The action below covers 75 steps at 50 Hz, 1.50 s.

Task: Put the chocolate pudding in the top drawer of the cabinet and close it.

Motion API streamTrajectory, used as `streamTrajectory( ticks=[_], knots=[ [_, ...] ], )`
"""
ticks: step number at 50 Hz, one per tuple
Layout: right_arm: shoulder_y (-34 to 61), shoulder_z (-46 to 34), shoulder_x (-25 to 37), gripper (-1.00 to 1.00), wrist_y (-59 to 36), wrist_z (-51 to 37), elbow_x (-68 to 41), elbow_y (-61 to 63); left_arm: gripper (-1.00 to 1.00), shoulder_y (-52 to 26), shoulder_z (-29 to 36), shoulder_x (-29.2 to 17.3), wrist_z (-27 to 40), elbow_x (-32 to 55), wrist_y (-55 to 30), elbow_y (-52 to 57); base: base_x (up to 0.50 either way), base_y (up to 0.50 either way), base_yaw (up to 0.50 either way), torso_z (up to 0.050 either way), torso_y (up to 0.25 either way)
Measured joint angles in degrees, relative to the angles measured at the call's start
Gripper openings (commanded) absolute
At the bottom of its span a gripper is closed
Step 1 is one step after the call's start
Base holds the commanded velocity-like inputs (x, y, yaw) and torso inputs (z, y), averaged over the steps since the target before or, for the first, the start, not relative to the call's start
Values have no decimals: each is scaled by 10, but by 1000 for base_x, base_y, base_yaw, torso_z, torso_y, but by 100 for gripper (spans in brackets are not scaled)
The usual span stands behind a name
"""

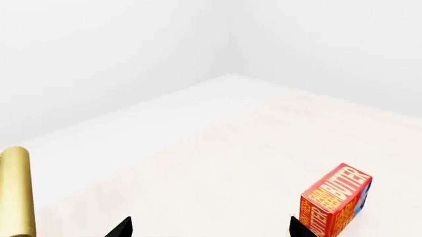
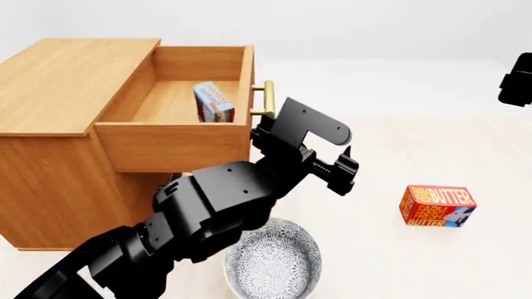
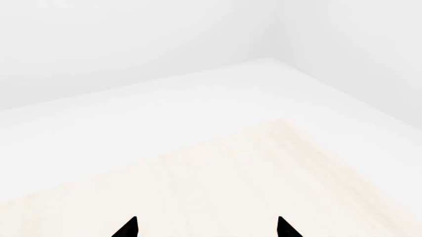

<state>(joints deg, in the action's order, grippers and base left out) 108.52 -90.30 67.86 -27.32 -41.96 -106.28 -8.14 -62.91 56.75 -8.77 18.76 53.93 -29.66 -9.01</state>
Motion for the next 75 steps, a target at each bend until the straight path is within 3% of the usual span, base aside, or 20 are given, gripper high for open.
streamTrajectory(
  ticks=[20,75],
  knots=[
    [-10,4,-9,100,6,2,1,-5,100,3,-9,-25,-11,-2,18,-29,0,0,0,0,0],
    [-34,14,-32,100,17,7,3,-18,100,11,-68,-180,-22,-4,50,-88,0,0,0,0,0]
  ],
)
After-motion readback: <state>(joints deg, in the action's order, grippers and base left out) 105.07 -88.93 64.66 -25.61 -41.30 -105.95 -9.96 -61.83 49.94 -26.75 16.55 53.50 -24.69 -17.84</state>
